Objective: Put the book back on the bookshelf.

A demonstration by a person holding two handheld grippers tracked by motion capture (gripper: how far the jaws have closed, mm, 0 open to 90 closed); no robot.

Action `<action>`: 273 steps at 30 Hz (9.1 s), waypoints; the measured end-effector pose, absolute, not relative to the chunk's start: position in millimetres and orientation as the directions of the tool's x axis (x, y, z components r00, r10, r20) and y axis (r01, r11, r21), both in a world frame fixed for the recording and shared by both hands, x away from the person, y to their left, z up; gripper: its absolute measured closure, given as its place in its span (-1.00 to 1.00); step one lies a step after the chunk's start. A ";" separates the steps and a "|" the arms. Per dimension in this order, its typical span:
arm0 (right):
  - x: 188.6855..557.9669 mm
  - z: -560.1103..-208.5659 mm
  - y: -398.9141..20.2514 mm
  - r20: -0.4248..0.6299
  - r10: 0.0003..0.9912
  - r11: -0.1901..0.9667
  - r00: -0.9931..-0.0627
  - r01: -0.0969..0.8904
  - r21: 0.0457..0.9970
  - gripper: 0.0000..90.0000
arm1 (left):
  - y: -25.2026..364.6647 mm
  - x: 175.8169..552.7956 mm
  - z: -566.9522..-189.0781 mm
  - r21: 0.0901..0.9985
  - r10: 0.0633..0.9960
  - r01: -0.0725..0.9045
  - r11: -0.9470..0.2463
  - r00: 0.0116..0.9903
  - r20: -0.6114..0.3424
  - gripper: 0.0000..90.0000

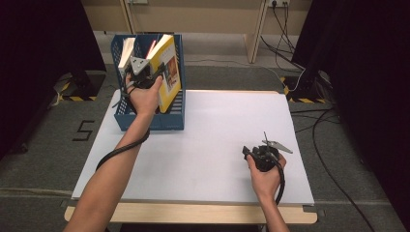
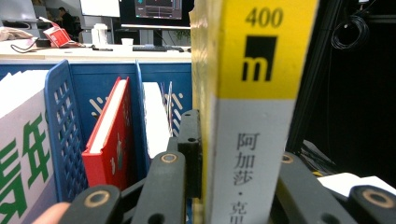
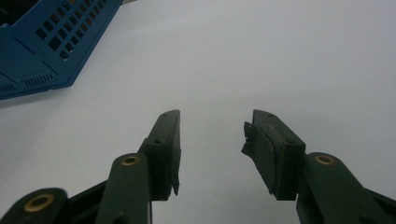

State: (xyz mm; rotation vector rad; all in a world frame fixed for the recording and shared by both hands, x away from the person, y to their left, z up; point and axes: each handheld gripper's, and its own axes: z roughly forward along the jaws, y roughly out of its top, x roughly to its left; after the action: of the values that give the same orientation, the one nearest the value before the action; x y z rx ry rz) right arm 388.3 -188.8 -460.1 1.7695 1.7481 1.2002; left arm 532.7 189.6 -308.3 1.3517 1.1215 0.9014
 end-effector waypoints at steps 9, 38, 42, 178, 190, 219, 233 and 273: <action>387.9 -460.2 -188.2 0.311 0.941 -0.165 -0.130 0.627 0.762 0.19 | 184.7 538.3 -312.8 0.991 0.963 0.128 0.048 0.259 -0.080 0.67; 388.1 -461.2 -188.7 0.308 0.942 -0.162 -0.130 0.629 0.760 0.19 | 178.1 552.2 -326.4 0.986 0.968 0.161 0.040 0.237 -0.078 0.67; 387.8 -460.8 -189.2 0.303 0.943 -0.155 -0.135 0.629 0.762 0.19 | 178.1 554.9 -328.9 0.986 0.969 0.165 0.039 0.233 -0.078 0.67; 385.6 -464.8 -183.1 0.289 0.946 -0.131 -0.147 0.642 0.755 0.18 | 186.7 537.6 -373.5 0.947 0.957 0.308 -0.095 0.290 0.002 0.68; 386.7 -465.2 -184.8 0.290 0.946 -0.135 -0.145 0.639 0.757 0.18 | 186.0 543.6 -369.5 0.963 0.964 0.261 -0.068 0.265 -0.004 0.68; 386.6 -464.8 -184.4 0.288 0.945 -0.129 -0.152 0.639 0.758 0.19 | 170.0 569.5 -379.1 0.961 0.976 0.271 -0.055 0.216 -0.005 0.65; 385.6 -464.2 -182.5 0.291 0.944 -0.130 -0.152 0.641 0.756 0.18 | 182.2 538.4 -368.0 0.965 0.965 0.262 0.009 0.249 -0.077 0.56; 385.7 -464.2 -182.9 0.287 0.945 -0.125 -0.155 0.640 0.758 0.18 | 175.6 557.2 -366.7 0.957 0.983 0.290 -0.015 0.178 -0.039 0.68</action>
State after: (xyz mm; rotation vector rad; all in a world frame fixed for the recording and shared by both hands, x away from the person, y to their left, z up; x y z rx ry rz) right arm 385.7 -182.9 -464.2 1.7597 1.7925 1.1749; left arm 557.2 175.6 -366.7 1.4927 1.2833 0.9080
